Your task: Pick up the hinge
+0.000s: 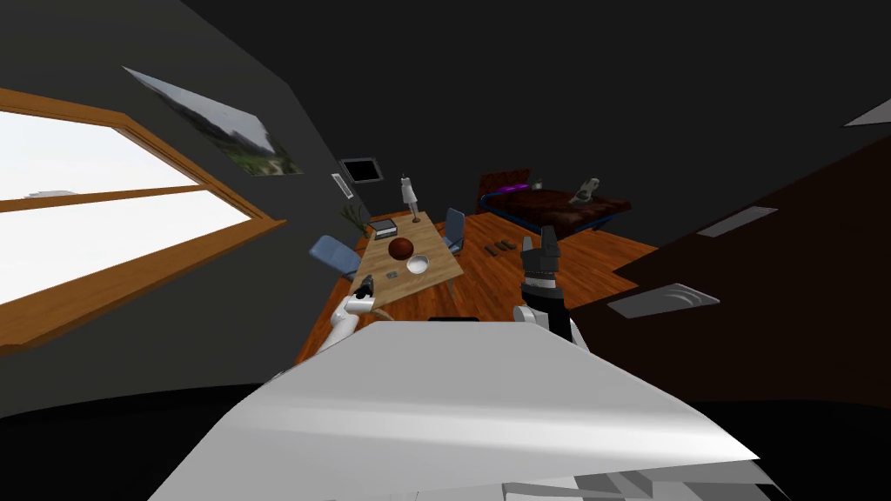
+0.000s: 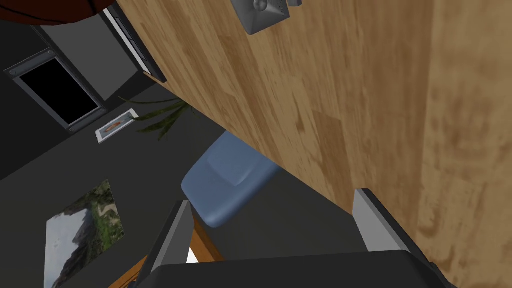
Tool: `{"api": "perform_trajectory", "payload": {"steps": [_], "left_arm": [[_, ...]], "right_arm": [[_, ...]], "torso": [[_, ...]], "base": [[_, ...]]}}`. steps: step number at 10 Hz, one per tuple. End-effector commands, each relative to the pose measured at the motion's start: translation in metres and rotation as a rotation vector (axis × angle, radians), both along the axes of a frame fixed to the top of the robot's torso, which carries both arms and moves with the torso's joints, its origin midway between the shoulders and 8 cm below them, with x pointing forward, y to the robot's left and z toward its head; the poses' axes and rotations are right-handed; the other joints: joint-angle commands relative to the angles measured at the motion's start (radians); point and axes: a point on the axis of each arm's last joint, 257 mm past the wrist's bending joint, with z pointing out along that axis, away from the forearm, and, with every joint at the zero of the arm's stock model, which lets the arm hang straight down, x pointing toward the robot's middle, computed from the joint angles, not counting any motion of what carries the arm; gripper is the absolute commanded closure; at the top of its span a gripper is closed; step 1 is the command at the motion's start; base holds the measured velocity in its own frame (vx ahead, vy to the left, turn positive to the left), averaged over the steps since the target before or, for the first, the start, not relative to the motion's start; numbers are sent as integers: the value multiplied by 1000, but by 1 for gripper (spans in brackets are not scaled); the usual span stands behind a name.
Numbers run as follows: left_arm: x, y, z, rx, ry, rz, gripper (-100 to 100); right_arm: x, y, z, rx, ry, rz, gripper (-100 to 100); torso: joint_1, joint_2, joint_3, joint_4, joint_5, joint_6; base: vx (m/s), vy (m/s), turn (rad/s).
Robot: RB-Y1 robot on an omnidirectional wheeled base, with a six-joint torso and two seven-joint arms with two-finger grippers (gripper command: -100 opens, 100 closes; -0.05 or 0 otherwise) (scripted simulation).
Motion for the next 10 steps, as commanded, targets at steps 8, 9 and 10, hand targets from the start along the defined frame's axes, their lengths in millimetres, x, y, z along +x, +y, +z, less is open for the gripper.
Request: {"api": "perform_trajectory", "payload": {"steps": [8,9,10], "left_arm": [[-33,62,-22,-30,123,198,-100],[-40,63,-29,-35,140,206,-100],[-41,73,-25,-41,145,241,-100]], "right_arm": [[0,0,0,0,0,0,0],[0,0,0,0,0,0,0],[0,0,0,0,0,0,0]], "torso": [[1,0,0,0,0,0],[0,0,0,0,0,0],[1,0,0,0,0,0]], "base": [[23,-36,-75],[24,-27,-63],[32,-28,-94]]}}
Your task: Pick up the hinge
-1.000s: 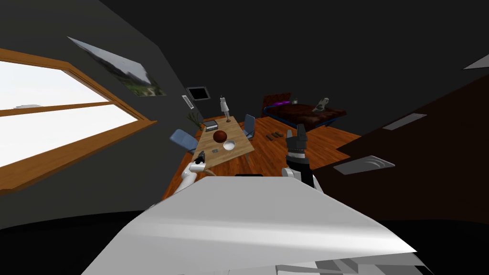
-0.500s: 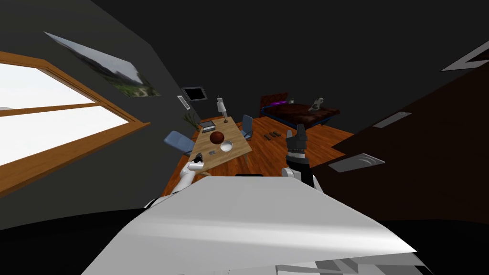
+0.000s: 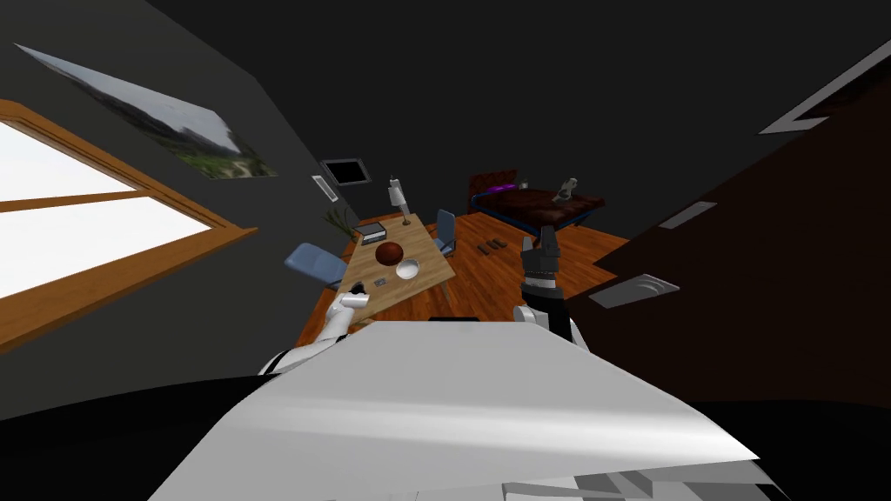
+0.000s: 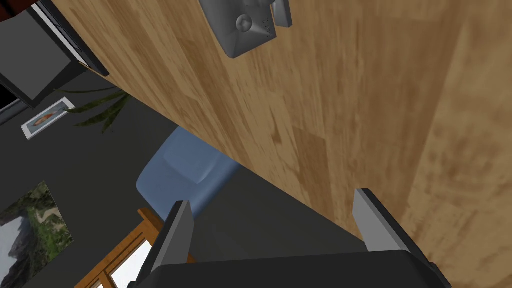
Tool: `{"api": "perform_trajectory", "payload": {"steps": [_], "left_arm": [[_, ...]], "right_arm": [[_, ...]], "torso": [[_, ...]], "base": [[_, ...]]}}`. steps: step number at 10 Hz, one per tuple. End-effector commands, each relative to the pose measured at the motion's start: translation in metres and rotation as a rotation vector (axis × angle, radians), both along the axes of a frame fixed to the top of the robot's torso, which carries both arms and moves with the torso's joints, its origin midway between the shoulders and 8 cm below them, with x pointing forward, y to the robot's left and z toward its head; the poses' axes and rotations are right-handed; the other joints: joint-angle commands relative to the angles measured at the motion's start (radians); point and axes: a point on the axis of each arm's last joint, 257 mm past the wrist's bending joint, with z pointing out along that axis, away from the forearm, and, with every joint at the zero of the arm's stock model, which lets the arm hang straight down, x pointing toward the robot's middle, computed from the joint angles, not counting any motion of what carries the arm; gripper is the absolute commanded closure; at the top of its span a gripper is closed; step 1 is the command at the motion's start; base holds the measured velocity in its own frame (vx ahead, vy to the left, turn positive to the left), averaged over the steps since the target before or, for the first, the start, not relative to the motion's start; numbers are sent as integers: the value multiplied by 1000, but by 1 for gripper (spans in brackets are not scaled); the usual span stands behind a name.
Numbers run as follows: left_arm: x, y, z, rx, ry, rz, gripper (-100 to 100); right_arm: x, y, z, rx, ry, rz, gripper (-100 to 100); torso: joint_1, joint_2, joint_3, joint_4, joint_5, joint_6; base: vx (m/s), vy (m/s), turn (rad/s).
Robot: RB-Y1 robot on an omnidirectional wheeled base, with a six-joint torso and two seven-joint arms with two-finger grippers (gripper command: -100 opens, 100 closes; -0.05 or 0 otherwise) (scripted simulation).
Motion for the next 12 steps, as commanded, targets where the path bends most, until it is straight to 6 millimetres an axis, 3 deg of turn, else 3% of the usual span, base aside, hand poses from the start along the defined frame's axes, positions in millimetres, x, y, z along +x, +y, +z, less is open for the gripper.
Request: {"api": "perform_trajectory", "payload": {"steps": [1,6,12], "left_arm": [[-10,6,-8,-11,26,31,-100],[-26,26,-12,-43,69,139,-100],[-51,31,-30,-95,131,238,-100]], "right_arm": [[0,0,0,0,0,0,0],[0,0,0,0,0,0,0],[0,0,0,0,0,0,0]], "torso": [[0,0,0,0,0,0],[1,1,0,0,0,-1],[1,1,0,0,0,0]], "base": [[27,-22,-72],[26,-20,-97],[20,-4,-81]]}}
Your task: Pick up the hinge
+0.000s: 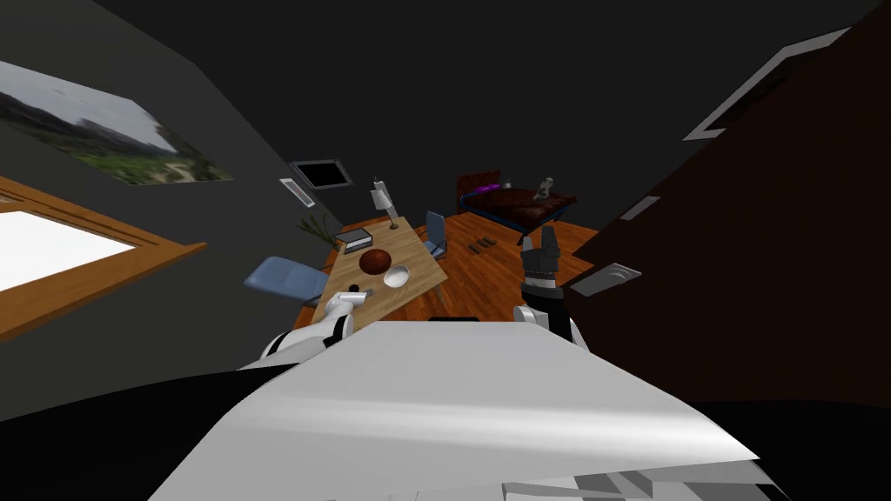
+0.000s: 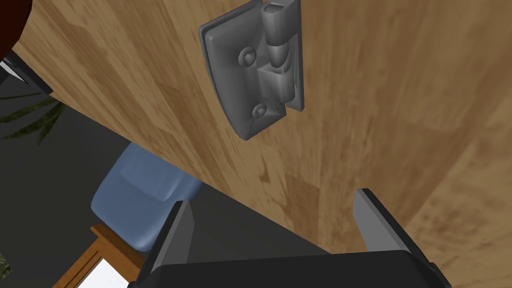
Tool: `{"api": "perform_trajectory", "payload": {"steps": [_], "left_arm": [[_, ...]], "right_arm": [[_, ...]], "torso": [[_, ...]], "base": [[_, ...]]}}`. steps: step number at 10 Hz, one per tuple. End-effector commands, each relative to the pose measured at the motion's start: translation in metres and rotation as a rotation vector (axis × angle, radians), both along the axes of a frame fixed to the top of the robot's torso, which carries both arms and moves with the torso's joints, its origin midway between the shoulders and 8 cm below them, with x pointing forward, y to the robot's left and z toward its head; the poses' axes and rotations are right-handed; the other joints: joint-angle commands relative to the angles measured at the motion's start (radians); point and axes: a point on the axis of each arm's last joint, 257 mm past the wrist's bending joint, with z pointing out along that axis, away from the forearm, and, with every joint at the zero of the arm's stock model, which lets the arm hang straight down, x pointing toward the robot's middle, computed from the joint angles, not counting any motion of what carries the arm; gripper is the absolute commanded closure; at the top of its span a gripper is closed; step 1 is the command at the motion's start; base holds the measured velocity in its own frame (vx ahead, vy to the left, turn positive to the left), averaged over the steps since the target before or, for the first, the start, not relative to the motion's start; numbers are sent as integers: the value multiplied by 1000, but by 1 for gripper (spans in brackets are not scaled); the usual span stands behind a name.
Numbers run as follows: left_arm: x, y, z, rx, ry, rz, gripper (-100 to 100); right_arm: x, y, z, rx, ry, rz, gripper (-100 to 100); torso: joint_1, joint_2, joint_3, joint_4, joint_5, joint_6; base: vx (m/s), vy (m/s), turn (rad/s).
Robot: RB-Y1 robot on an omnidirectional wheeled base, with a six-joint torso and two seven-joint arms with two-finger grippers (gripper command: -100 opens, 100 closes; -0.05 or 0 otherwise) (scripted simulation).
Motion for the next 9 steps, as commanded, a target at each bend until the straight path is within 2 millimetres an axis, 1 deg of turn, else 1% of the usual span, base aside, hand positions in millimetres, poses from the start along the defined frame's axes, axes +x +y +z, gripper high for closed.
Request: {"api": "perform_trajectory", "payload": {"steps": [1,3,5,6,9], "left_arm": [[-6,0,-4,-12,15,20,-100],[-15,-1,-10,-41,36,65,-100],[-18,-3,-13,-54,45,83,-100],[-23,-6,-16,-74,58,109,-100],[-24,-7,-18,-81,62,117,-100]], "right_arm": [[0,0,0,0,0,0,0],[0,0,0,0,0,0,0],[0,0,0,0,0,0,0],[0,0,0,0,0,0,0],[0,0,0,0,0,0,0]], "torso": [[0,0,0,0,0,0],[0,0,0,0,0,0],[0,1,0,0,0,-1],[0,1,0,0,0,0],[1,1,1,0,0,-1]], "base": [[26,-1,-48],[26,0,-105],[18,5,-69],[29,10,-185],[11,7,-25]]}}
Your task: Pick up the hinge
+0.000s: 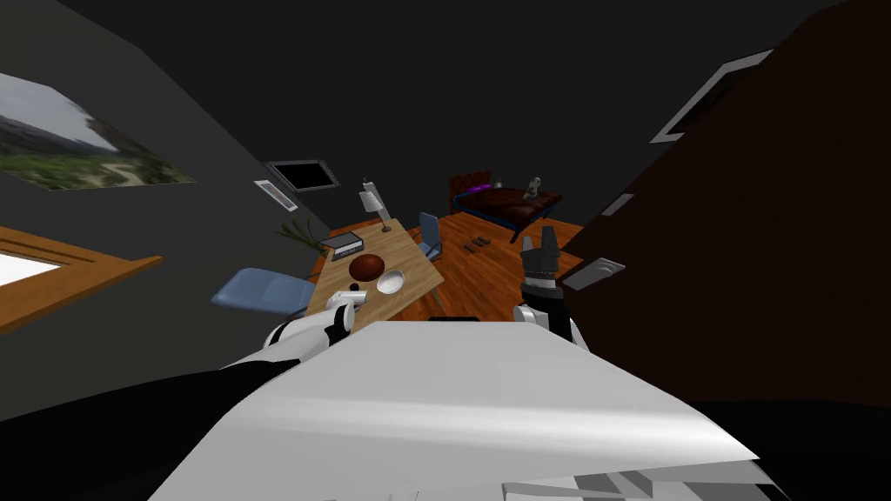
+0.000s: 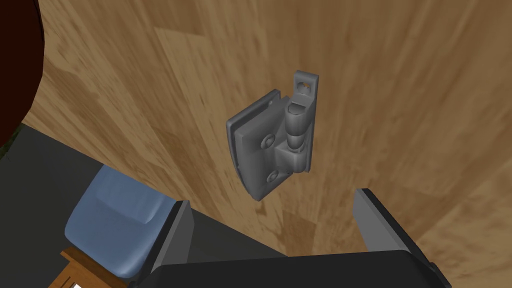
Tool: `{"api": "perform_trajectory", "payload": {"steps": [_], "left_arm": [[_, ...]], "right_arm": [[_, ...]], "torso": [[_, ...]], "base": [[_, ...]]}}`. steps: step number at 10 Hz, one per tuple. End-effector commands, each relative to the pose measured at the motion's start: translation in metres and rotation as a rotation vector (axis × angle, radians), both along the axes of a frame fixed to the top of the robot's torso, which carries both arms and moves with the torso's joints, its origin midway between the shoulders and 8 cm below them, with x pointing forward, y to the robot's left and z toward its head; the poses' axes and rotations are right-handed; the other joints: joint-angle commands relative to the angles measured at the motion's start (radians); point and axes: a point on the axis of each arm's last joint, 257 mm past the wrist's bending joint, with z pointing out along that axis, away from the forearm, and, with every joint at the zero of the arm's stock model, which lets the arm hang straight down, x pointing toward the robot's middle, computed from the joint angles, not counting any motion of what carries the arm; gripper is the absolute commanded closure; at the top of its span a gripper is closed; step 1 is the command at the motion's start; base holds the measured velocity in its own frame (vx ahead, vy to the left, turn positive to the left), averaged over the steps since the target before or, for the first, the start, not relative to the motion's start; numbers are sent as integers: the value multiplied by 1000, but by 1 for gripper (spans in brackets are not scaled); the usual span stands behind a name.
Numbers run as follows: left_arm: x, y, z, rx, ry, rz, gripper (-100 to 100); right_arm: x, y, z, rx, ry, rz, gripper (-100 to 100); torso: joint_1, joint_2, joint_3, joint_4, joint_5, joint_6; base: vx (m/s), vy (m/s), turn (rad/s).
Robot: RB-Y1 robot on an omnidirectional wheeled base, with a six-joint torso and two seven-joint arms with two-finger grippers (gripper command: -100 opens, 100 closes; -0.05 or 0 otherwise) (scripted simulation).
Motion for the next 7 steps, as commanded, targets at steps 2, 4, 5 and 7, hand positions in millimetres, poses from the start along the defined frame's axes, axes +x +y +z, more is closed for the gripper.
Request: {"api": "perform_trajectory", "payload": {"steps": [2,4,5,7], "left_arm": [[-1,-1,-1,-6,2,7,-100],[-4,-4,-3,-10,3,30,-100],[-8,-6,-6,-12,4,52,-100],[-11,-9,-8,-14,4,75,-100]], "right_arm": [[0,0,0,0,0,0,0],[0,0,0,0,0,0,0],[0,0,0,0,0,0,0],[0,0,0,0,0,0,0]], "torso": [[0,0,0,0,0,0],[0,0,0,0,0,0],[2,3,1,0,0,0],[6,7,4,2,1,0]], "base": [[6,6,-46],[-21,20,-78],[-88,88,-261],[-97,91,-142]]}}
